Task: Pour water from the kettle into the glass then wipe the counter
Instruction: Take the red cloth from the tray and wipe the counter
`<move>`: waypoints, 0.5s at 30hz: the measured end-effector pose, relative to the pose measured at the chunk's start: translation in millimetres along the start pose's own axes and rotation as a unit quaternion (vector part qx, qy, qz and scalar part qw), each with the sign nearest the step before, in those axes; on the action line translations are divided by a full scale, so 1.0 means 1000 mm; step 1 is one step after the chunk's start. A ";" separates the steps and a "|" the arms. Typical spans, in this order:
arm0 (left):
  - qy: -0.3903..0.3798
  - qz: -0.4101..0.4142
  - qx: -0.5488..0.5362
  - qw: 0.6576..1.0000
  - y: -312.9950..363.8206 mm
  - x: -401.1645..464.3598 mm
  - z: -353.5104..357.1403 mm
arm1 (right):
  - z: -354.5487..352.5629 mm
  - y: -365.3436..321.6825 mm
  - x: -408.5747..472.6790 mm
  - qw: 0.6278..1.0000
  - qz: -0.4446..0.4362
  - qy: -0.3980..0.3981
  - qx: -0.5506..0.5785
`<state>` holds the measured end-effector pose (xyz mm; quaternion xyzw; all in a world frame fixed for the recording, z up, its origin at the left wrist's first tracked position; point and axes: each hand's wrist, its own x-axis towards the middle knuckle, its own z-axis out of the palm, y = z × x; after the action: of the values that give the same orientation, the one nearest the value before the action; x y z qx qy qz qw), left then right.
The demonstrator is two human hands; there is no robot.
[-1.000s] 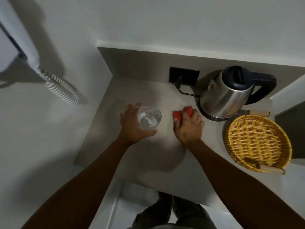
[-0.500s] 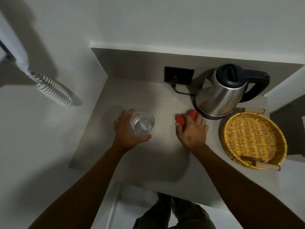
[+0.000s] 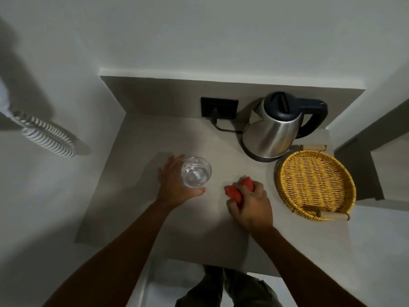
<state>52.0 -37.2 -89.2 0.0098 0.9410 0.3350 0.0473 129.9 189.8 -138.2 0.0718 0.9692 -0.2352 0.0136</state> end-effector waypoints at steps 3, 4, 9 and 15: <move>-0.024 0.041 -0.033 0.998 0.019 0.000 0.017 | -0.016 -0.005 0.011 0.999 0.006 0.014 0.036; -0.024 0.050 -0.048 0.997 0.024 0.002 0.023 | -0.022 -0.002 0.013 0.998 0.012 0.037 0.051; -0.022 0.070 -0.088 0.993 0.031 0.012 0.047 | -0.057 0.035 0.027 0.972 0.158 0.154 0.081; -0.038 0.073 -0.113 0.990 0.043 0.016 0.070 | -0.082 0.093 0.055 0.945 0.272 0.173 0.056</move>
<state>42.4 40.8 -117.3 0.0857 0.8916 0.4406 0.0590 89.4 316.7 -110.7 0.3728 0.8855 -0.2606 -0.0947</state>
